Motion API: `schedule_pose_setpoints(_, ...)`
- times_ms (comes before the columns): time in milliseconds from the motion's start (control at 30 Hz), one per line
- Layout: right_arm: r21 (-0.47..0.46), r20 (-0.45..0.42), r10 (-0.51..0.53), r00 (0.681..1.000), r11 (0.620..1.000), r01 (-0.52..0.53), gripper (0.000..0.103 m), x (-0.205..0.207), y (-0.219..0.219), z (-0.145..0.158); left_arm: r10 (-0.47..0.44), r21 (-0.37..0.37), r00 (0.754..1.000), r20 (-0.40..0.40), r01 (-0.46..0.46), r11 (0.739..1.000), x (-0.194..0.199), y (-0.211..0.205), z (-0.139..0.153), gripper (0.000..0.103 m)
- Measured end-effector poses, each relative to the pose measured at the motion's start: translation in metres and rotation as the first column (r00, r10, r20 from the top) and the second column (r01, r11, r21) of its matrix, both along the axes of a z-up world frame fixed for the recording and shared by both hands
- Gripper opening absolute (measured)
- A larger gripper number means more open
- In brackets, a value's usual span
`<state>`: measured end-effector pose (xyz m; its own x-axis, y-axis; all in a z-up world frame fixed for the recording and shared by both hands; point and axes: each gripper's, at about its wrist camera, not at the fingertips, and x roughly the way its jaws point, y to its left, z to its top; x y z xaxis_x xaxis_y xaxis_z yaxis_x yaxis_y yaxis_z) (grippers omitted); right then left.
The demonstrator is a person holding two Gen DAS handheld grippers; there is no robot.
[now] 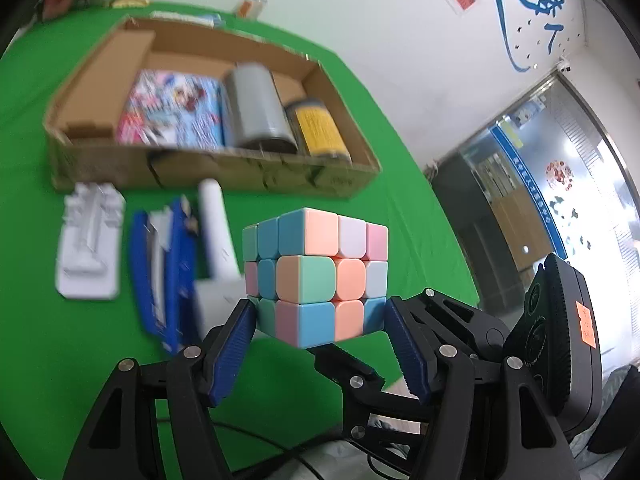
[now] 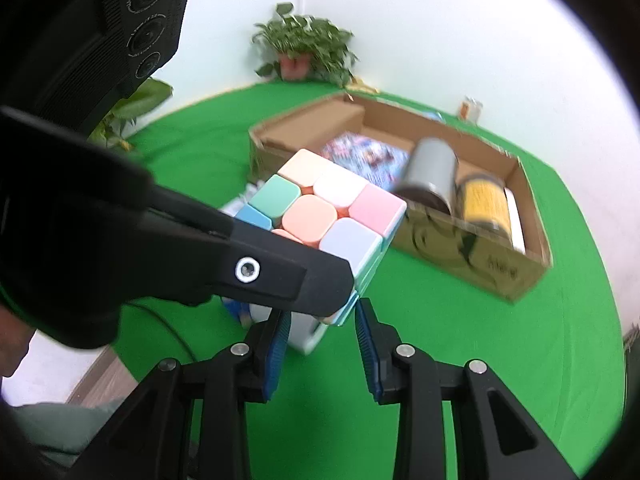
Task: Organize rigid objects
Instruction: 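Lift the Rubik's cube off the table with both grippers, then carry the Rubik's cube into the box and set it against the game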
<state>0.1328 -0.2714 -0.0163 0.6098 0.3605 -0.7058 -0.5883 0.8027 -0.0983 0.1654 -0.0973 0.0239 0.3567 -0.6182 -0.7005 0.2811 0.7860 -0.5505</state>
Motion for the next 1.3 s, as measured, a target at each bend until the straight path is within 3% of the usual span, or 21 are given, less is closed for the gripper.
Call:
schedule_pose_setpoints(233, 0.002, 0.091, 0.058, 0.994, 0.998, -0.058, 0.032, 0.031, 0.029, 0.028, 0.046, 0.006, 0.995, 0.094, -0.047, 0.999, 0.025, 0.038, 0.044, 0.064)
schedule_pose_setpoints(500, -0.038, 0.135, 0.118, 0.984, 0.993, -0.114, 0.032, 0.087, 0.056, 0.043, 0.052, -0.001, 0.991, 0.121, -0.052, 0.999, 0.083, 0.063, 0.068, 0.064)
schedule_pose_setpoints(633, -0.058, 0.106, 0.141, 0.984, 0.989, -0.136, 0.032, 0.116, 0.064, 0.039, 0.063, 0.001, 0.994, 0.088, -0.063, 0.998, 0.112, 0.072, 0.058, 0.064)
schedule_pose_setpoints(833, -0.019, -0.020, 0.138, 0.990, 0.990, -0.139, 0.032, 0.174, 0.056, 0.013, 0.069, 0.050, 0.997, 0.025, -0.071, 0.996, 0.158, 0.075, 0.020, 0.064)
schedule_pose_setpoints(967, -0.029, -0.074, 0.140, 0.987, 0.989, -0.143, 0.032, 0.200, 0.061, -0.004, 0.079, 0.044, 0.997, -0.024, -0.077, 0.996, 0.182, 0.081, -0.005, 0.062)
schedule_pose_setpoints(1300, -0.007, -0.203, 0.151, 0.967, 0.988, -0.156, 0.032, 0.244, 0.057, -0.039, 0.068, 0.086, 0.993, -0.099, -0.060, 0.994, 0.199, 0.084, -0.037, 0.056)
